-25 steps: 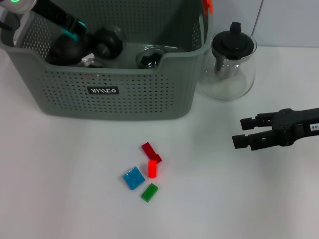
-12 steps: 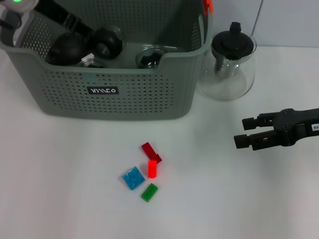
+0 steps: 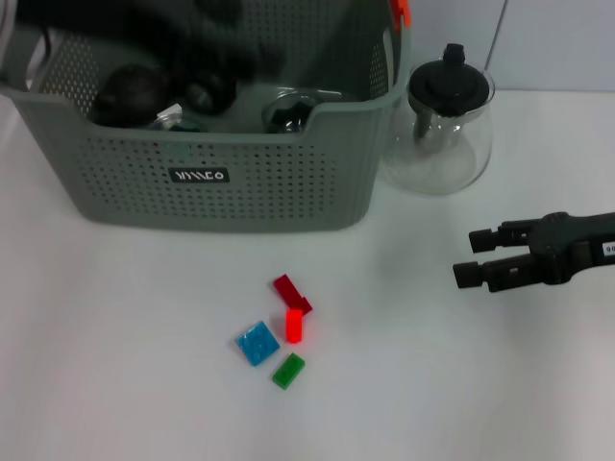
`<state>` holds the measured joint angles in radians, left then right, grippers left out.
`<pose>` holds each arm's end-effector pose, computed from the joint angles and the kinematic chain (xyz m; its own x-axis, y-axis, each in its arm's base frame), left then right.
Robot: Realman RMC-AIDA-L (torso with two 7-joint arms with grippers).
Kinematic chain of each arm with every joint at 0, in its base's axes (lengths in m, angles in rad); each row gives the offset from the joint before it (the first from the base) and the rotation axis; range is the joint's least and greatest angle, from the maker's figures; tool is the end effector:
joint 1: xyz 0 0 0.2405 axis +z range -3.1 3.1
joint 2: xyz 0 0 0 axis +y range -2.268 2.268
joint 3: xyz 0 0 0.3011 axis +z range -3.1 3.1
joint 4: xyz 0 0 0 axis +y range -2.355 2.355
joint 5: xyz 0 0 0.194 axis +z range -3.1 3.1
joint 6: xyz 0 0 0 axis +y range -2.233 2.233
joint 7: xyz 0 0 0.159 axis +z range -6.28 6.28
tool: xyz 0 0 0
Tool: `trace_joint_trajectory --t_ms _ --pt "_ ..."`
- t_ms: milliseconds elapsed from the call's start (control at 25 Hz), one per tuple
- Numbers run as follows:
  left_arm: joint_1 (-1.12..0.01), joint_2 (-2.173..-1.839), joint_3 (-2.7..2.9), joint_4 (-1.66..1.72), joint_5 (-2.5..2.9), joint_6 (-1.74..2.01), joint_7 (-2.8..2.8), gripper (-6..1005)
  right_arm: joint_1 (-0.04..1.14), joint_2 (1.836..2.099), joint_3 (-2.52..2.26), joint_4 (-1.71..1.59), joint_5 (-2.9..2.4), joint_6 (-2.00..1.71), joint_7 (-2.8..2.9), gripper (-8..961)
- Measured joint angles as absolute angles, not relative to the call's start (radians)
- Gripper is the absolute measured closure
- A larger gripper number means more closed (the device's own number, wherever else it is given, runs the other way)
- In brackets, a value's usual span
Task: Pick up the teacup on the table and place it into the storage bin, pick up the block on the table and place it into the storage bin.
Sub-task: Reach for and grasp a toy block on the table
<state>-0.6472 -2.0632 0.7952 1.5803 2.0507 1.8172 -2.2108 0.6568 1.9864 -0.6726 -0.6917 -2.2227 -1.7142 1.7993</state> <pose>-0.1402 0.3655 0.0753 0.8975 0.2729 0.3464 0.3709 -0.8921 -0.2582 0.2685 0.3587 -0.0047 0.7354 -0.6118 -0.2914 -0.6247 -0.7787 0.0584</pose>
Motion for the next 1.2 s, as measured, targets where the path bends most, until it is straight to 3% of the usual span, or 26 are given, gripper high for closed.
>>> trace_joint_trajectory --t_ms 160,520,1200 --pt "-0.582 -2.078 0.830 1.580 1.960 1.928 -2.121 200 0.660 1.986 -0.672 -0.691 -2.223 -1.712 1.798 8" --pt "-0.483 -2.170 1.092 1.577 2.361 1.873 -2.065 210 0.667 1.987 -0.670 -0.689 -2.223 -1.705 1.802 8" --pt "-0.478 -2.176 1.459 1.513 2.679 1.640 -2.077 214 0.657 1.986 -0.660 -0.688 -2.223 -1.701 1.811 8"
